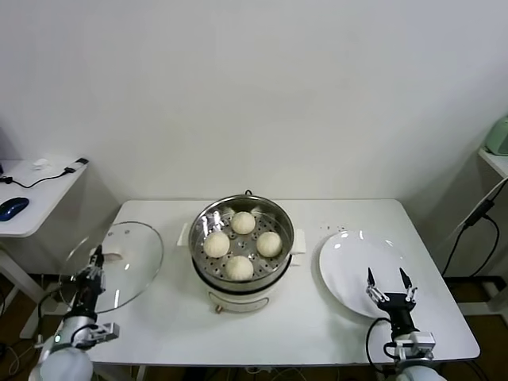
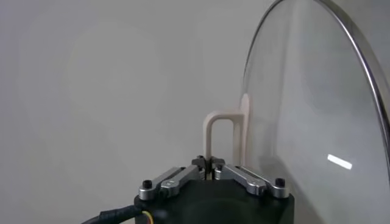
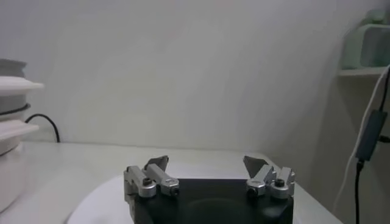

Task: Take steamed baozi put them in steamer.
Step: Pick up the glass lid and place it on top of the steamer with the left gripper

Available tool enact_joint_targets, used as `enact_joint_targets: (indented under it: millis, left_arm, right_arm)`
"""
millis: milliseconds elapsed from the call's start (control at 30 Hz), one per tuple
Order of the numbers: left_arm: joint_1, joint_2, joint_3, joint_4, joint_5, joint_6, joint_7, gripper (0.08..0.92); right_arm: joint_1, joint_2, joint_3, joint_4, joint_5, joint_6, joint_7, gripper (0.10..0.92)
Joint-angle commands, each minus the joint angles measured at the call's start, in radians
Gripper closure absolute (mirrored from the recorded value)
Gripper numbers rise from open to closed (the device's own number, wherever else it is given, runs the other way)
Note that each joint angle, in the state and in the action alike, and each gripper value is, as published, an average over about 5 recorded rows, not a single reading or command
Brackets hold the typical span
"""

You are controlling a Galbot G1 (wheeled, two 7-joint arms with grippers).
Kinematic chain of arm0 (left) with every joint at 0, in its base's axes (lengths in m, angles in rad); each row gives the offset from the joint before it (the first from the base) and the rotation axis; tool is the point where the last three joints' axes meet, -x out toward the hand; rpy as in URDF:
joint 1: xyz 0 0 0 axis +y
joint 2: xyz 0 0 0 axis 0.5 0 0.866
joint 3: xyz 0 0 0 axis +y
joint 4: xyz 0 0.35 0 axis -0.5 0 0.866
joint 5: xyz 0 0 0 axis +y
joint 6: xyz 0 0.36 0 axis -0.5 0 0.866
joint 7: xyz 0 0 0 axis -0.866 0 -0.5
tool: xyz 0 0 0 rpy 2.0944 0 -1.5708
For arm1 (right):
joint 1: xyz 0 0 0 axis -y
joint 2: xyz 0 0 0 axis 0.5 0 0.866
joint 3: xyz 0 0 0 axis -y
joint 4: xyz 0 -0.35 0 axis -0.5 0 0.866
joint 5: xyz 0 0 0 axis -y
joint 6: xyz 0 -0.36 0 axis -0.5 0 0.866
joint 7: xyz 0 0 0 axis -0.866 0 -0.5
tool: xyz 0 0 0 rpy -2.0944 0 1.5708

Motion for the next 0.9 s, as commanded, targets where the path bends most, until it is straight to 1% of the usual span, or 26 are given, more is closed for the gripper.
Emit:
enact_joint_targets:
  millis: [33,133,200,333,467,667,900]
  left_arm:
    - [0.025,0.058,-0.025,-0.333,-0.151,0.158,0.278,0.868]
    - [0.004,0.053,0.028,-0.401,-0.132,0.223,0.323,0.868]
    - [-0.016,0.044,0.09,-0.438,-0.095,0.273,0.345,0.868]
    - [-0.064,0.017,0.253,-0.497,0.009,0.389,0.371,0.868]
    - [-0.113,-0.036,0.417,-0.531,0.15,0.475,0.399,0.868]
    - [-0.163,-0.133,0.601,-0.496,0.274,0.559,0.439,0.868]
    - [-0.222,-0.24,0.716,-0.408,0.373,0.625,0.44,0.868]
  right_arm:
    - [-0.012,-0.005,-0.003,0.011,-0.056,-0.03,0.018,0.203]
    - [-0.021,-0.007,-0.003,0.018,-0.056,-0.027,0.016,0.203]
    - [-0.026,-0.009,-0.002,0.019,-0.055,-0.02,0.014,0.203]
    - [-0.036,-0.015,0.0,0.016,-0.053,0.005,0.008,0.203]
    - [-0.041,-0.022,-0.002,0.009,-0.049,0.034,0.003,0.203]
    - [-0.037,-0.016,-0.01,-0.004,-0.046,0.069,0.003,0.203]
    - [-0.041,-0.007,-0.019,-0.022,-0.049,0.116,0.008,0.203]
